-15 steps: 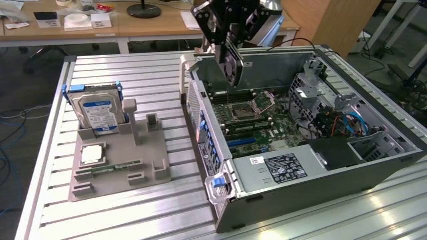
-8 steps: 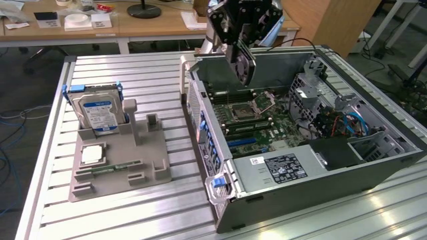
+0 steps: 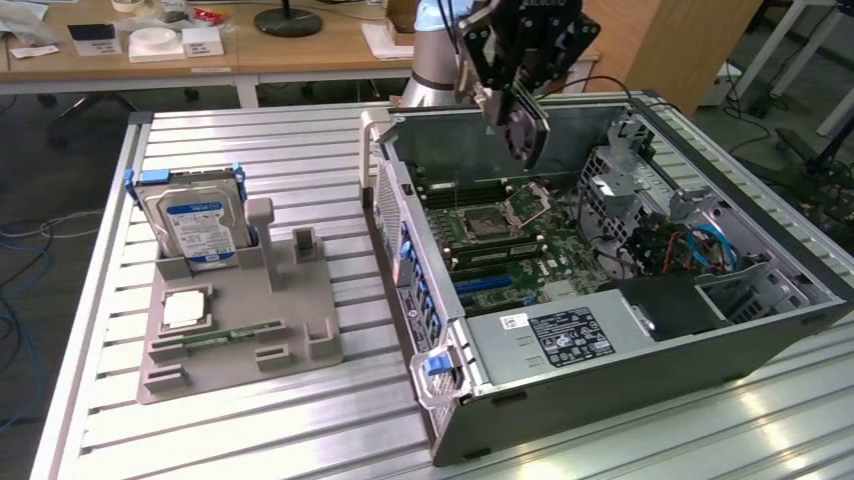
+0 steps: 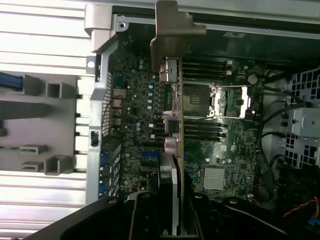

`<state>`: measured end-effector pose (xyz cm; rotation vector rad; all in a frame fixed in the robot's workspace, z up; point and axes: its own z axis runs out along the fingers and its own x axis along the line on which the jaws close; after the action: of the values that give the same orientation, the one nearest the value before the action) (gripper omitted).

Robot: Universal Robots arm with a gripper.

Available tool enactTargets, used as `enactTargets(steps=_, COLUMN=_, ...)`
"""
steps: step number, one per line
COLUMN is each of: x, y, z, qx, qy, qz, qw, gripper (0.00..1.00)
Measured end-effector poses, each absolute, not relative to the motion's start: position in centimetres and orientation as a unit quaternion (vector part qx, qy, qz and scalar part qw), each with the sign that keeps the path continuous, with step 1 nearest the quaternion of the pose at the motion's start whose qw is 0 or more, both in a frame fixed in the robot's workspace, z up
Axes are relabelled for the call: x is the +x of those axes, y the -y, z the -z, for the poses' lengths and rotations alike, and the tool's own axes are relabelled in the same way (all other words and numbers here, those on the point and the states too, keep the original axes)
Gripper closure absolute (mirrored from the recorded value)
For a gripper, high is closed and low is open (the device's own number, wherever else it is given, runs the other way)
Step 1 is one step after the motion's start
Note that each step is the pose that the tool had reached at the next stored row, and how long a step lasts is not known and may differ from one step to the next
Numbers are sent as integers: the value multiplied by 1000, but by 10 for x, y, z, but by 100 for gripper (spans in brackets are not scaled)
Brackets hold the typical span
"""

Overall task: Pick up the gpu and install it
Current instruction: 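Pick up the gpu and move the gpu toward the slot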

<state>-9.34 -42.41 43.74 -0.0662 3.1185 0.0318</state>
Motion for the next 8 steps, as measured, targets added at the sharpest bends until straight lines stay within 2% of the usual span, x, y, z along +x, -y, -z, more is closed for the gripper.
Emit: enactTargets(steps=8, x=-57, y=424, z=-435, qx=-21, qy=-1000, qz=-10, qw=14, gripper=72)
